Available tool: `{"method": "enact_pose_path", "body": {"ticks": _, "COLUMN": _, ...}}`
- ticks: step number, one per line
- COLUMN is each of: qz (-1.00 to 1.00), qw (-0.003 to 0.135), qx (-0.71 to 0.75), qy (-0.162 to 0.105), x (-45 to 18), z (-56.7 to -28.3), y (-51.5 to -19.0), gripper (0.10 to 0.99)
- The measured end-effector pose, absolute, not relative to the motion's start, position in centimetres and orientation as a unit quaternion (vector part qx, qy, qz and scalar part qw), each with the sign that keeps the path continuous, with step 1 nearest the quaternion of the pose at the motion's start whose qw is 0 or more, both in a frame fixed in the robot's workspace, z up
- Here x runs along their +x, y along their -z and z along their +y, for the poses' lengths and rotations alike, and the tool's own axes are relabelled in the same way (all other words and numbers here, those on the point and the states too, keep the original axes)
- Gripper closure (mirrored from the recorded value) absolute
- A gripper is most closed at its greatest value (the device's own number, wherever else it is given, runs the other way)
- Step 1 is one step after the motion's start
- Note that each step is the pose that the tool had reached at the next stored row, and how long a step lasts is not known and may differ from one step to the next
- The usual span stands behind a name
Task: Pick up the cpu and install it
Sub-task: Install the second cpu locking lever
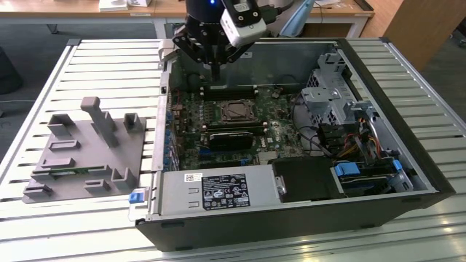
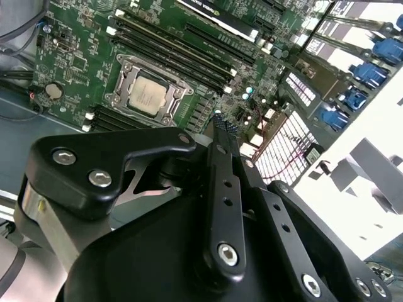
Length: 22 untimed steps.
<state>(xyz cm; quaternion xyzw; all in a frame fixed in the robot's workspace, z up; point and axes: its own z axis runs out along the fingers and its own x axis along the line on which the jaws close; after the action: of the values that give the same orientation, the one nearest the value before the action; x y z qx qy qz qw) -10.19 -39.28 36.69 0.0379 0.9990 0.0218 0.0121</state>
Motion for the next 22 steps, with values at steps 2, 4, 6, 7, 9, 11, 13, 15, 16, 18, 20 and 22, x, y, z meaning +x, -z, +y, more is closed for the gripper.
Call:
{"method": "enact_pose_path", "body": {"ticks": 2, "qz": 0.999, "qw": 0.012, "qx": 0.038, "qy": -0.022, "x": -10.12, "z": -39.28, "y": -36.62, "gripper": 0.980}}
{"method": "enact_pose_path", "body": {"ticks": 4, "qz": 0.999, "qw": 0.012, "qx": 0.038, "qy": -0.022, "x": -10.03, "z": -39.29, "y": -36.55, "gripper": 0.980}}
{"method": "enact_pose_path", "body": {"ticks": 6, "qz": 0.999, "qw": 0.012, "qx": 0.038, "qy": -0.022, "x": -9.94, "z": -39.28, "y": -36.50, "gripper": 0.980}}
{"method": "enact_pose_path", "body": {"ticks": 7, "qz": 0.999, "qw": 0.012, "qx": 0.038, "qy": -0.022, "x": -9.91, "z": -39.28, "y": -36.48, "gripper": 0.980}}
{"method": "enact_pose_path", "body": {"ticks": 9, "qz": 0.999, "qw": 0.012, "qx": 0.038, "qy": -0.022, "x": -9.85, "z": -39.28, "y": -36.43, "gripper": 0.980}}
{"method": "enact_pose_path", "body": {"ticks": 11, "qz": 0.999, "qw": 0.012, "qx": 0.038, "qy": -0.022, "x": -9.83, "z": -39.28, "y": -36.40, "gripper": 0.980}}
{"method": "enact_pose_path", "body": {"ticks": 13, "qz": 0.999, "qw": 0.012, "qx": 0.038, "qy": -0.022, "x": -9.81, "z": -39.28, "y": -36.33, "gripper": 0.980}}
{"method": "enact_pose_path", "body": {"ticks": 15, "qz": 0.999, "qw": 0.012, "qx": 0.038, "qy": -0.022, "x": -9.79, "z": -39.28, "y": -36.21, "gripper": 0.980}}
{"method": "enact_pose_path", "body": {"ticks": 16, "qz": 0.999, "qw": 0.012, "qx": 0.038, "qy": -0.022, "x": -9.77, "z": -39.28, "y": -36.15, "gripper": 0.980}}
{"method": "enact_pose_path", "body": {"ticks": 18, "qz": 0.999, "qw": 0.012, "qx": 0.038, "qy": -0.022, "x": -9.66, "z": -39.28, "y": -36.03, "gripper": 0.980}}
{"method": "enact_pose_path", "body": {"ticks": 20, "qz": 0.999, "qw": 0.011, "qx": 0.038, "qy": -0.022, "x": -9.55, "z": -39.28, "y": -35.91, "gripper": 0.980}}
{"method": "enact_pose_path", "body": {"ticks": 22, "qz": 0.999, "qw": 0.010, "qx": 0.038, "qy": -0.022, "x": -9.42, "z": -39.28, "y": -35.76, "gripper": 0.980}}
